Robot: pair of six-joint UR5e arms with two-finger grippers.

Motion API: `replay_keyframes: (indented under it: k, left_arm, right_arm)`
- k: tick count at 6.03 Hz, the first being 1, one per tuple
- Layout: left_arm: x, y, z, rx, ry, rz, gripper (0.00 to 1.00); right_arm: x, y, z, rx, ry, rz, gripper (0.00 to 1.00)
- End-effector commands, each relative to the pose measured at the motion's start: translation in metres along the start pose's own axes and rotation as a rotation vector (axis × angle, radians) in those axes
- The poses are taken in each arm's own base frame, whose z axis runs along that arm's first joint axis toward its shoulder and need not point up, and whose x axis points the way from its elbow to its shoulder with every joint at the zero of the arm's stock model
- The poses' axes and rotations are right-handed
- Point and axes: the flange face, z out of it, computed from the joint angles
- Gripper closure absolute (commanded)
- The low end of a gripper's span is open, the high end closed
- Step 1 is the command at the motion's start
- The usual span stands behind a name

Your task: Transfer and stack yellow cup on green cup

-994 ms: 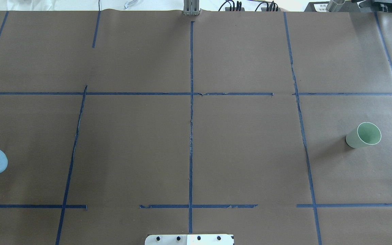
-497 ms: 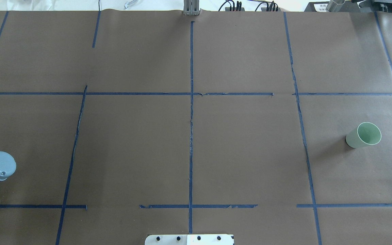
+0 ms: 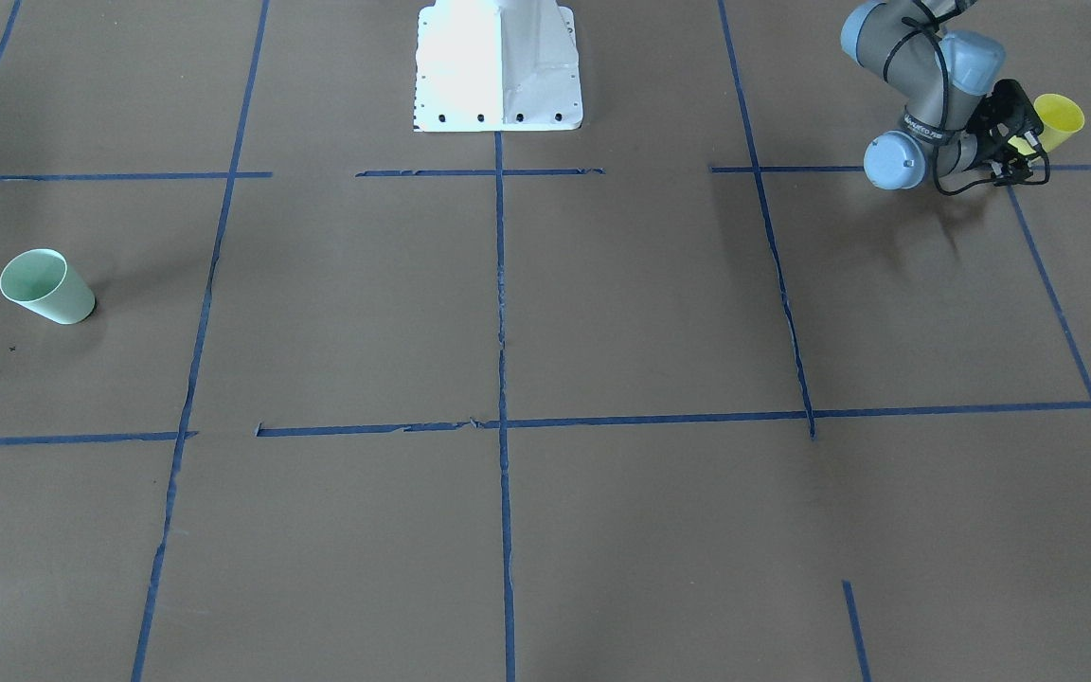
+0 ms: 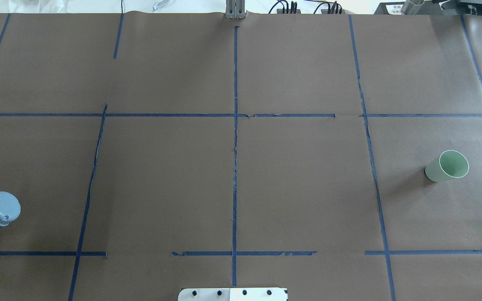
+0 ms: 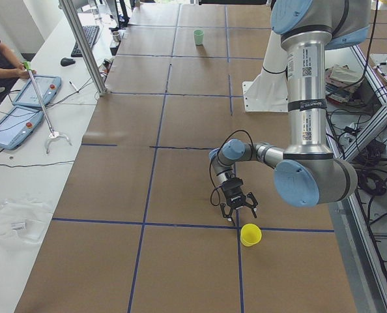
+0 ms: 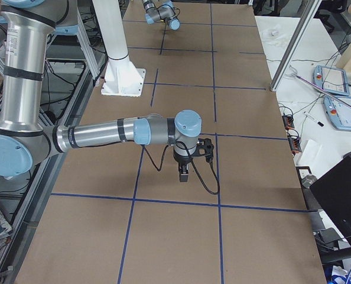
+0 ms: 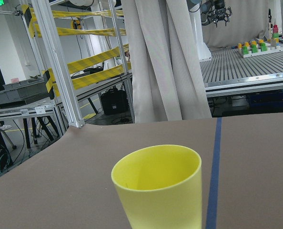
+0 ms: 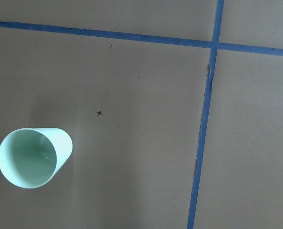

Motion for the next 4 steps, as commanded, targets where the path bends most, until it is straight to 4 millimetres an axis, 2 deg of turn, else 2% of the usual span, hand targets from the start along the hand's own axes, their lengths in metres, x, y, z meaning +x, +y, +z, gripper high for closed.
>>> replay_keyframes:
  k: [1, 4]
  left_arm:
    - [0.003, 0.008, 0.018, 0.026, -0.003, -0.009, 0.00]
    - [0.008, 0.012, 0.038, 0.039, -0.009, -0.013, 0.00]
  right_arm:
    - [-0.003, -0.001, 0.001, -0.002, 0.000, -0.006, 0.00]
    - [-0.008, -0.001, 0.001, -0.005, -0.001, -0.016, 0.00]
